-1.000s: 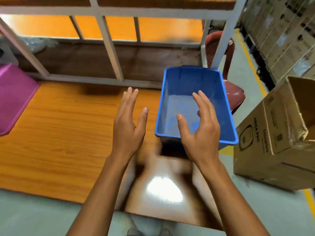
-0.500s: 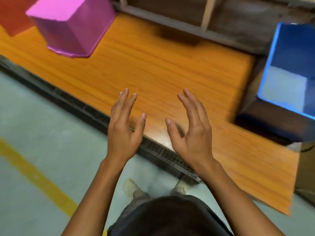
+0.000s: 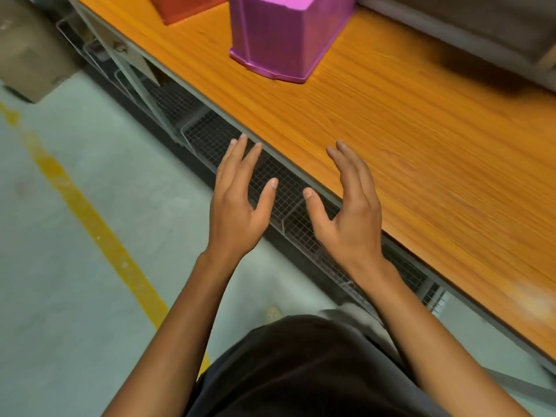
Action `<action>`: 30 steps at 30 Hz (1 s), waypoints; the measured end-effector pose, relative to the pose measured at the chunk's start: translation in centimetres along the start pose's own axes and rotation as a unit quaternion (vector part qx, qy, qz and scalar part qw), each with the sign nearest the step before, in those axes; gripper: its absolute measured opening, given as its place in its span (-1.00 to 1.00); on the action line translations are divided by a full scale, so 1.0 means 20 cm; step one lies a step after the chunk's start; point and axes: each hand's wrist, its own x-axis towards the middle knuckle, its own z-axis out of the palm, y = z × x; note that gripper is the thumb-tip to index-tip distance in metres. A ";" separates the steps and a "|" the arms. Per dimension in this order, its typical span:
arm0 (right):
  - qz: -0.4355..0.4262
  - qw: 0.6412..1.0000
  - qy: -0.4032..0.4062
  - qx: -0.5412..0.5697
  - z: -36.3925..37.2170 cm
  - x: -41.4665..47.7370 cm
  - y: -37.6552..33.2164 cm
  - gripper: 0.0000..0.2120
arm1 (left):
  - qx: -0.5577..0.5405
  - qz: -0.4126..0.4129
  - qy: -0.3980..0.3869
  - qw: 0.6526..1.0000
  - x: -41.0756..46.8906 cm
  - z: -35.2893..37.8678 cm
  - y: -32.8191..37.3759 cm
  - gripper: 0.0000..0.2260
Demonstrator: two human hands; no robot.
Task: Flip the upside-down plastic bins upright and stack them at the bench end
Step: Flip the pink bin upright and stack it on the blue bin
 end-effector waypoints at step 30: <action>0.074 0.991 0.090 -0.067 0.51 1.84 0.27 -0.44 | 0.048 0.105 -0.012 0.993 2.03 0.15 -0.57 -0.50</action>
